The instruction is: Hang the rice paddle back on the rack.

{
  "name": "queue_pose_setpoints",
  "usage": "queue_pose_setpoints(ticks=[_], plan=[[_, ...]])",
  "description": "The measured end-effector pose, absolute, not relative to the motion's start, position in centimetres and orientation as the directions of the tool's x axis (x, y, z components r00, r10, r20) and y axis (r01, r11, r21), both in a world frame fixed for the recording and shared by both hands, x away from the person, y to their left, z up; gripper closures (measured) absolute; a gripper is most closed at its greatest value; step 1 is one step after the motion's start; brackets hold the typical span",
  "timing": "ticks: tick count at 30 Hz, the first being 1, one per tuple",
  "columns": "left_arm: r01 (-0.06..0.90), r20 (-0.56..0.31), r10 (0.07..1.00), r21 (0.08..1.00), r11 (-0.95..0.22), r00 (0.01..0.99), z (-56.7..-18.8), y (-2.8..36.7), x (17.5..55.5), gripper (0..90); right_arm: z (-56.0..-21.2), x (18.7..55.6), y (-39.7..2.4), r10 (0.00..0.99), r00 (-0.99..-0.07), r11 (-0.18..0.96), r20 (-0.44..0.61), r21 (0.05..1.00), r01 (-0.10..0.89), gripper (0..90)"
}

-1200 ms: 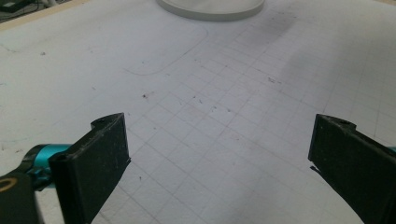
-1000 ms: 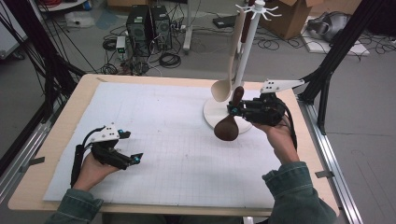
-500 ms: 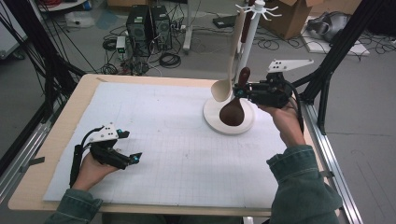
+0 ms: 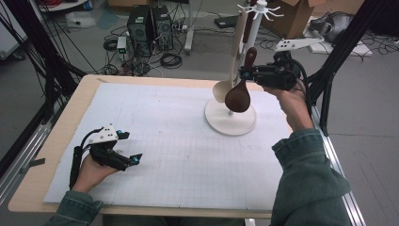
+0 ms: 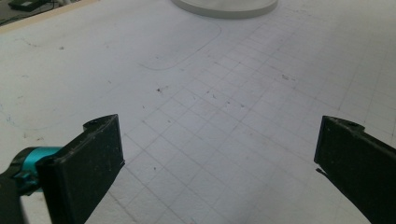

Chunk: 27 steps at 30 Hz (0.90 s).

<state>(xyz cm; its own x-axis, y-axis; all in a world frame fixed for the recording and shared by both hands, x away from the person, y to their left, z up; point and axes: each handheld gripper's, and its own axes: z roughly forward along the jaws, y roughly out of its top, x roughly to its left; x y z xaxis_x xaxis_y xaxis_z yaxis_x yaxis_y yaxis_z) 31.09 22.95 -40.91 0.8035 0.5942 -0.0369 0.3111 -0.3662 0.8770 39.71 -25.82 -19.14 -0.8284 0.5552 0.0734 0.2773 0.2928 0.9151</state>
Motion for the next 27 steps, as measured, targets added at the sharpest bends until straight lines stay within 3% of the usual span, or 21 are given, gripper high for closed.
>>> queue_pose_setpoints(ticks=[27], plan=[[0.314, -0.043, 0.603, 0.882, -0.351, 0.796, -40.9, 23.5, 31.1, 1.7, -15.2, 42.4, -25.2, 0.584, -0.809, 0.288, 0.067, 0.915, 0.283, 76.1]])
